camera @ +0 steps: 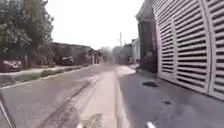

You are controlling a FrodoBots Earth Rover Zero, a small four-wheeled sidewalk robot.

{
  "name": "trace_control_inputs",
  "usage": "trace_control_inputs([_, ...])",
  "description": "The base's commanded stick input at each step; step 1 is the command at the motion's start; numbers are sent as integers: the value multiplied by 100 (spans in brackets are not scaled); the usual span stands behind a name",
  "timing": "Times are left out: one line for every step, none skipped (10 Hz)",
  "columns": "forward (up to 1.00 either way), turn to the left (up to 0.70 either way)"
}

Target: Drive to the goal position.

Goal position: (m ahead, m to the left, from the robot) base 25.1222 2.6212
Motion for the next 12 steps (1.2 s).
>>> trace_control_inputs([70,1])
trace_control_inputs([70,1])
trace_control_inputs([70,1])
trace_control_inputs([70,1])
trace_control_inputs([70,1])
trace_control_inputs([70,1])
trace_control_inputs([70,1])
trace_control_inputs([70,1])
trace_control_inputs([70,1])
trace_control_inputs([70,1])
trace_control_inputs([70,1])
trace_control_inputs([70,1])
